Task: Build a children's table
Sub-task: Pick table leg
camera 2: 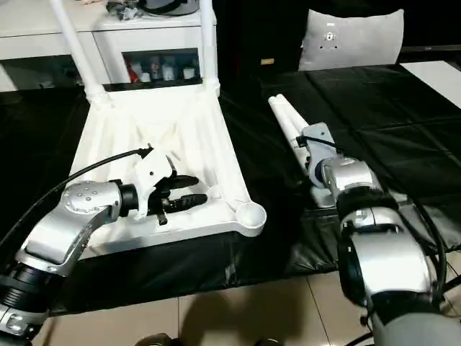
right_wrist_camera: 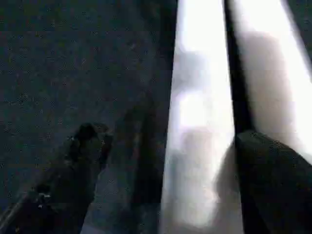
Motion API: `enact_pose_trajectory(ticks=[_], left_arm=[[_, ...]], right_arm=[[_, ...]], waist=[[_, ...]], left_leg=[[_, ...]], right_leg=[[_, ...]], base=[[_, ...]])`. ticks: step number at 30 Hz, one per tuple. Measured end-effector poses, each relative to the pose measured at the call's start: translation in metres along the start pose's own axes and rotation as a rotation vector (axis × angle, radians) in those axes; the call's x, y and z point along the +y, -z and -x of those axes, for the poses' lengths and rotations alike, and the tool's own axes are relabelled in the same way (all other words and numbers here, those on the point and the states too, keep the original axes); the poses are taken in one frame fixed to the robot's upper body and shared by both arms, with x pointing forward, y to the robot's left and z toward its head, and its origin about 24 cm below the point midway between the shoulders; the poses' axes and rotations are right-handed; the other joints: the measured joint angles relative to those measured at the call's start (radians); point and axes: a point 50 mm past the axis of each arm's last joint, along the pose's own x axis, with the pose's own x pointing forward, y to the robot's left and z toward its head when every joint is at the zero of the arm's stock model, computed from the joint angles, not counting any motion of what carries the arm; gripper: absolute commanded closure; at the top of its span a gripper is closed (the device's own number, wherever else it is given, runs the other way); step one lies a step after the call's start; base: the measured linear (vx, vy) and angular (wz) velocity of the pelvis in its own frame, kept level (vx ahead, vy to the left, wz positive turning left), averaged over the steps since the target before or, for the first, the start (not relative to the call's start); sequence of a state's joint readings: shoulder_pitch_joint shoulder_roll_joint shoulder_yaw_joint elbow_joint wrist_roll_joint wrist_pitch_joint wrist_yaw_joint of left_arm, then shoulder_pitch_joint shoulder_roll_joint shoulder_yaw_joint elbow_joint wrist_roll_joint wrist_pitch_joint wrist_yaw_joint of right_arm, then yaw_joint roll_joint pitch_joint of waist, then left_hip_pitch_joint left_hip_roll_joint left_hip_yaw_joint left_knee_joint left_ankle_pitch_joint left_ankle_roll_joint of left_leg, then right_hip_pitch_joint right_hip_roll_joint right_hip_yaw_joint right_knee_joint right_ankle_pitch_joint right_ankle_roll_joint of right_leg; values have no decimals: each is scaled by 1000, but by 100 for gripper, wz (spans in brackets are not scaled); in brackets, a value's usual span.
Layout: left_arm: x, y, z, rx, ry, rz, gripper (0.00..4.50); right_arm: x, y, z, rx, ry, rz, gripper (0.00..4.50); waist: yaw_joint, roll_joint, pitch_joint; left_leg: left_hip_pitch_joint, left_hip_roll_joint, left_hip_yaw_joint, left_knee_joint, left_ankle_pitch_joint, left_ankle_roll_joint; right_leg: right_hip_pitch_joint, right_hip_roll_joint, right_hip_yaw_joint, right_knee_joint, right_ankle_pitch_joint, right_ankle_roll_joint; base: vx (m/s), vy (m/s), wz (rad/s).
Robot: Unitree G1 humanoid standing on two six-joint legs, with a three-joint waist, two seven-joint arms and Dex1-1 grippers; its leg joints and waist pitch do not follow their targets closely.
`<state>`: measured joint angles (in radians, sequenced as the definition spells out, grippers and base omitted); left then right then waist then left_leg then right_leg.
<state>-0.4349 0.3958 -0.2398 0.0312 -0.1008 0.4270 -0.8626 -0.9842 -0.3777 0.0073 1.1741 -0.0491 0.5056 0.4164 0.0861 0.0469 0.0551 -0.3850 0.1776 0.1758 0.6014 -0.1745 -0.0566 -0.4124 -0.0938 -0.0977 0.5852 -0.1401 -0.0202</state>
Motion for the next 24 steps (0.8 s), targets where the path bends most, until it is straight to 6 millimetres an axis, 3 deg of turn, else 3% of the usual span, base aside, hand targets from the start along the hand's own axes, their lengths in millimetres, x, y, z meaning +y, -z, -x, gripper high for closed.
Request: enact_pose_trajectory(ticks=[4, 5, 9, 11, 13, 24], left_arm=[[0, 1, 1, 17, -3, -4, 161], [0, 2, 1, 19, -3, -4, 158], [0, 0, 1, 17, -2, -9, 158], [0, 0, 1, 20, -1, -8, 158], [-1, 1, 0, 28, 3, -3, 158], [-5, 5, -1, 48, 23, 2, 158]], right_arm=[[6, -2, 0, 14, -82, -26, 0], [8, -2, 0, 18, -95, -31, 30], [12, -3, 0, 32, -129, -41, 42], [14, -3, -1, 42, -138, -44, 81], [14, -3, 0, 50, -142, -47, 82], [16, -2, -1, 54, -153, -62, 182]], waist=[[0, 0, 0], [0, 0, 0], [1, 0, 0], [1, 0, 0], [1, 0, 0], [1, 0, 0]], left_leg=[[0, 0, 0, 0, 0, 0], [0, 0, 0, 1, 0, 0], [0, 0, 0, 2, 0, 0], [1, 0, 0, 2, 0, 0], [1, 0, 0, 2, 0, 0], [2, 1, -1, 4, 0, 0]], right_leg=[[0, 0, 0, 1, 0, 0], [0, 0, 0, 1, 0, 0], [0, 0, 0, 2, 0, 0], [0, 0, 0, 3, 0, 0], [0, 0, 0, 4, -1, 1], [0, 0, 0, 8, -2, 3]], base=[[0, 0, 0], [0, 0, 0], [0, 0, 0], [0, 0, 0], [0, 0, 0], [0, 0, 0]])
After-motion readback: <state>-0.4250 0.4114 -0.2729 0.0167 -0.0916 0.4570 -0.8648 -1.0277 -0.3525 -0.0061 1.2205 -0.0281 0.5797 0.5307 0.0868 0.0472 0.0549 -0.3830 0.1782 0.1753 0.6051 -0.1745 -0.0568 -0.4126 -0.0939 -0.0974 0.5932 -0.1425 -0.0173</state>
